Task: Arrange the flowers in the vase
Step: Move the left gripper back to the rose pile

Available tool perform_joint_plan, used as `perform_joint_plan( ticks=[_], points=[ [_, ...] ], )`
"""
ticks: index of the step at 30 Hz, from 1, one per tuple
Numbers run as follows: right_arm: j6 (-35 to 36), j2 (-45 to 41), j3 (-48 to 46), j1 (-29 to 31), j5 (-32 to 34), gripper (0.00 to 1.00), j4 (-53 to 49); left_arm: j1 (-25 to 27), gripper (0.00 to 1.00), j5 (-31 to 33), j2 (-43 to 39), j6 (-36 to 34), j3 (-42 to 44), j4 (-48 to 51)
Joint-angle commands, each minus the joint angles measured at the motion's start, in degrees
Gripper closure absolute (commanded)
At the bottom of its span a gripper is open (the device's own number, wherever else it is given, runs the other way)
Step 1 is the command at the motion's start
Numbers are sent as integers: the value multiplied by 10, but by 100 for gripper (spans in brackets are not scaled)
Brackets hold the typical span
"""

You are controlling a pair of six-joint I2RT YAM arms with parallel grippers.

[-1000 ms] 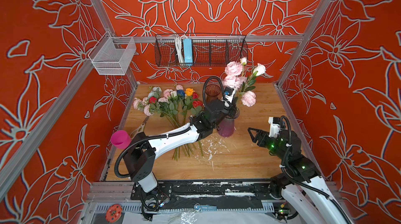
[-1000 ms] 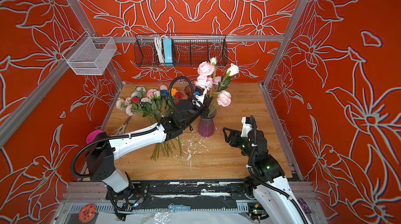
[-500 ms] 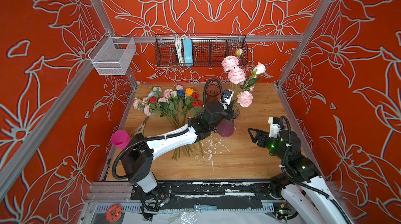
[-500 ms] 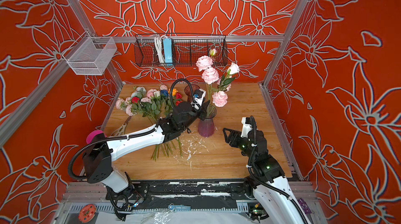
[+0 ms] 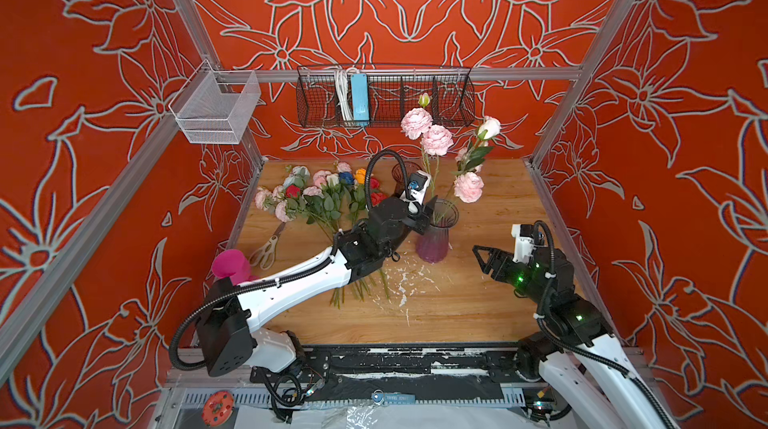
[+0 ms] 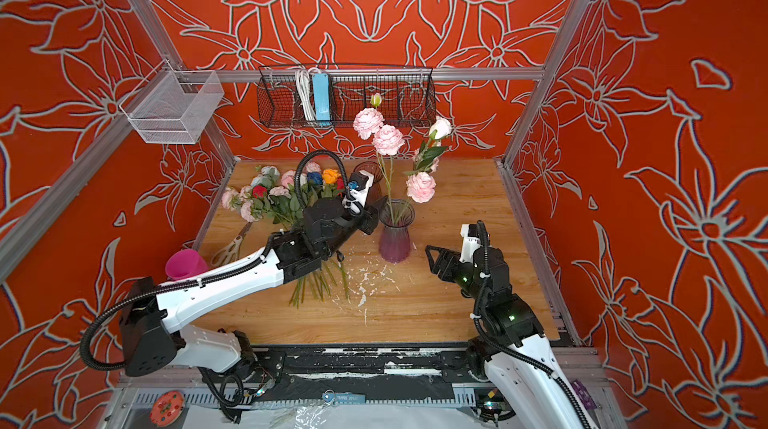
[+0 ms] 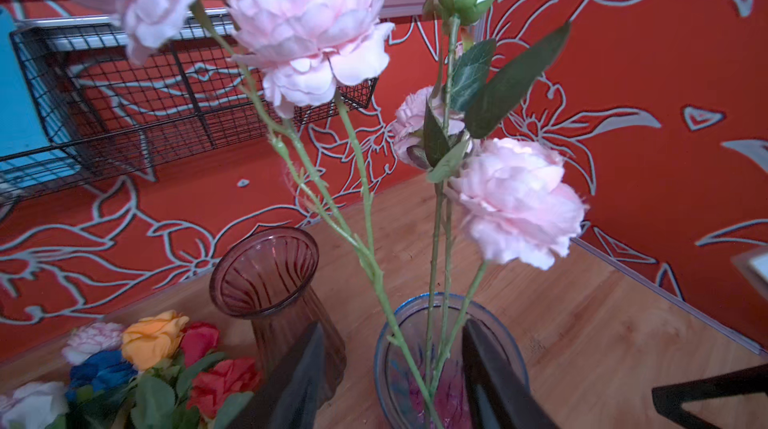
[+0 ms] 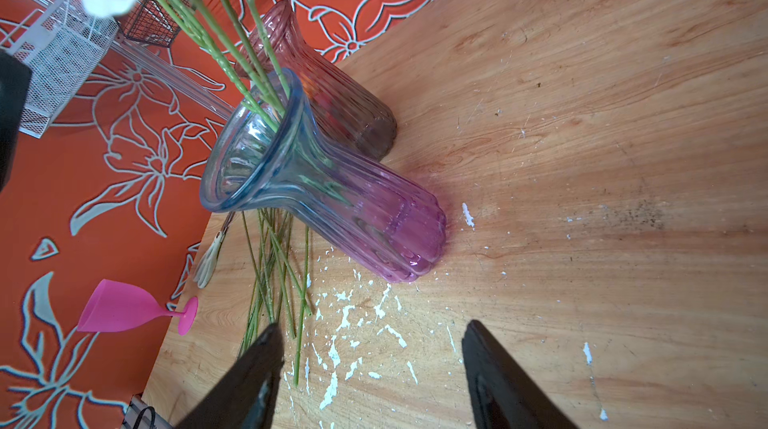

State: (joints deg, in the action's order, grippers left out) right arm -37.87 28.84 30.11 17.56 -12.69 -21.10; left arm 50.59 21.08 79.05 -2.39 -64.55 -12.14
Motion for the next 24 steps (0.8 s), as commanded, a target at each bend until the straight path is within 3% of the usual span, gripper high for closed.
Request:
perform_joint_plan(
  ticks=[1,6,11,13,18,24],
  points=[
    [-2,-1,21,-4,-2,30,6,1,37,53,-40,11,21,45],
    [-1,-1,15,-4,15,34,7,-17,32,109,-89,84,77,119],
    [-20,23,9,-4,6,36,23,-83,30,58,-89,184,99,225],
    [-30,40,12,-4,5,35,26,-107,30,51,-65,218,85,273],
    [-16,77,26,-4,-15,35,26,-186,29,-71,17,258,50,339],
    [-4,100,39,-4,-13,35,14,-209,32,-102,170,229,-61,422]
  ],
)
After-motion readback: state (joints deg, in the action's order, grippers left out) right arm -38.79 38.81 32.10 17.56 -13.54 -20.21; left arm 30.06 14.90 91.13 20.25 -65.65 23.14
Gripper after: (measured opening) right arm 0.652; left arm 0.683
